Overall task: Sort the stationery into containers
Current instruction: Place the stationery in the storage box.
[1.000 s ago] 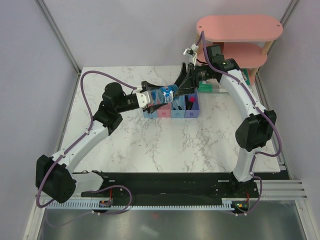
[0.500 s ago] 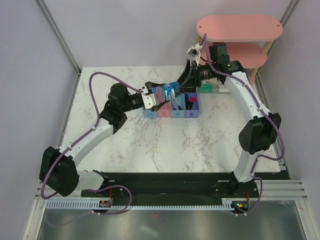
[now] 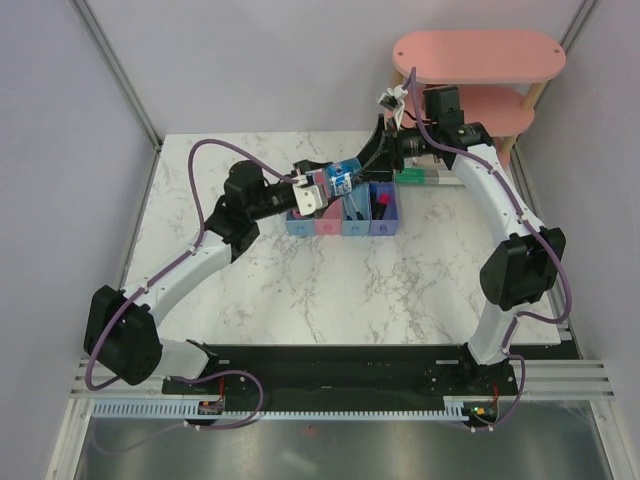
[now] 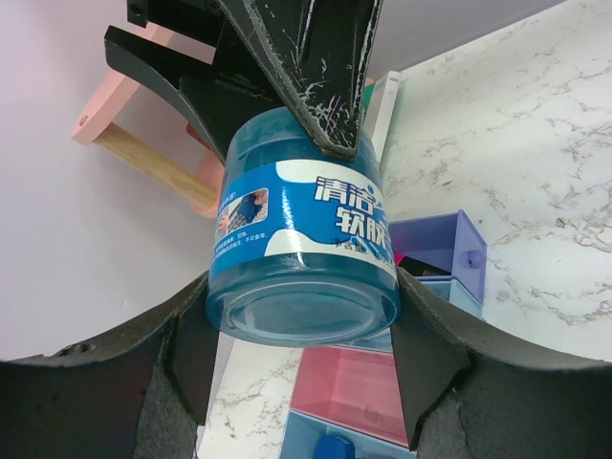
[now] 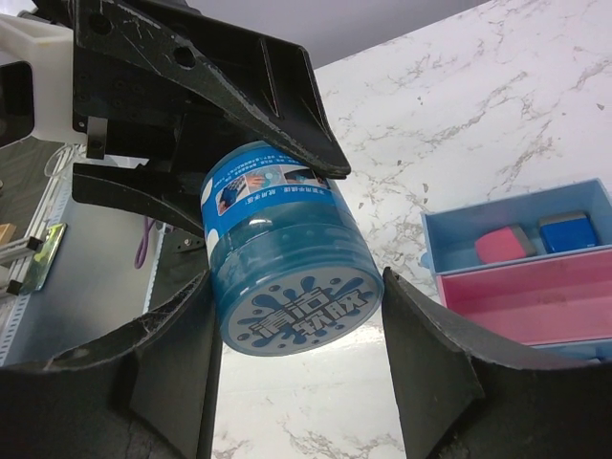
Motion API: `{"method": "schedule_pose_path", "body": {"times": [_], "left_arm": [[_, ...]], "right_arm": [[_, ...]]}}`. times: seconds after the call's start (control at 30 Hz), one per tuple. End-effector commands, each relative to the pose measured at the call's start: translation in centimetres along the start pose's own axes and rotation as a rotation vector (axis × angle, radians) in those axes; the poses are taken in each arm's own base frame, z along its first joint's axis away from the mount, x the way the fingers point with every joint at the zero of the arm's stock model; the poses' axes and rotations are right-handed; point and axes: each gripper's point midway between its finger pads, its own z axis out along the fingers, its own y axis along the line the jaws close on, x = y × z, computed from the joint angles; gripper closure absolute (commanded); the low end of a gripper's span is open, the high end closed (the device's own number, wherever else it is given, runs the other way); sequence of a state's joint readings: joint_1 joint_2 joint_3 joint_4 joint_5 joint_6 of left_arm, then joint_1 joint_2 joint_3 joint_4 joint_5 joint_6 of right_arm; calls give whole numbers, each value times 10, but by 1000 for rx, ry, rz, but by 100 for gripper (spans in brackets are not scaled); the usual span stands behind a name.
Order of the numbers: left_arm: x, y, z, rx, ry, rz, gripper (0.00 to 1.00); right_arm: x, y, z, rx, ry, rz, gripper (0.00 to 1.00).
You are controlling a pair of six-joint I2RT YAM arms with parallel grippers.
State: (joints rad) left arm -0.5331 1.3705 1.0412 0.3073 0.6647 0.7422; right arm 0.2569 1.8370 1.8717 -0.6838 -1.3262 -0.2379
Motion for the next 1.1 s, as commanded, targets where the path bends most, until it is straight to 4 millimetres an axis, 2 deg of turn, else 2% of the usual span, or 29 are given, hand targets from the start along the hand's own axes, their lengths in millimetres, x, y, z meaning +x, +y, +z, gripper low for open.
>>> {"method": "schedule_pose_path", "body": {"times": [0.0, 0.13, 0.17, 0.2, 0.27, 0.37, 0.63, 0.8, 0.9, 1.07], "left_arm": [[-9, 21, 8, -69, 15, 146, 98], [-23, 20, 7, -83, -25, 166, 98], [-24, 18, 7, -85, -33, 155, 98], [-27, 19, 6, -96, -46, 158, 98], [-39, 20, 4, -112, -80, 153, 98], [-50, 19, 2, -119, -114, 148, 98], [-66, 31, -5, -192, -150, 186, 98], [-75, 44, -15, -277, -168, 224, 98], [-76, 47, -20, -306, -167, 239, 98], [-72, 40, -24, -303, -164, 246, 98]], "right_arm": [[-19, 78, 5, -244, -19, 87, 65], [-18, 69, 8, -244, -16, 106, 41], [-18, 67, 9, -244, -15, 113, 29], [-18, 66, 10, -246, -15, 115, 24], [-19, 62, 10, -244, -14, 124, 14], [-19, 56, 13, -246, -12, 136, 6], [-14, 50, 15, -246, -6, 172, 3], [-17, 54, 11, -242, -10, 175, 2], [-18, 53, 9, -235, -13, 189, 2], [-22, 49, 2, -217, -24, 196, 6]]}}
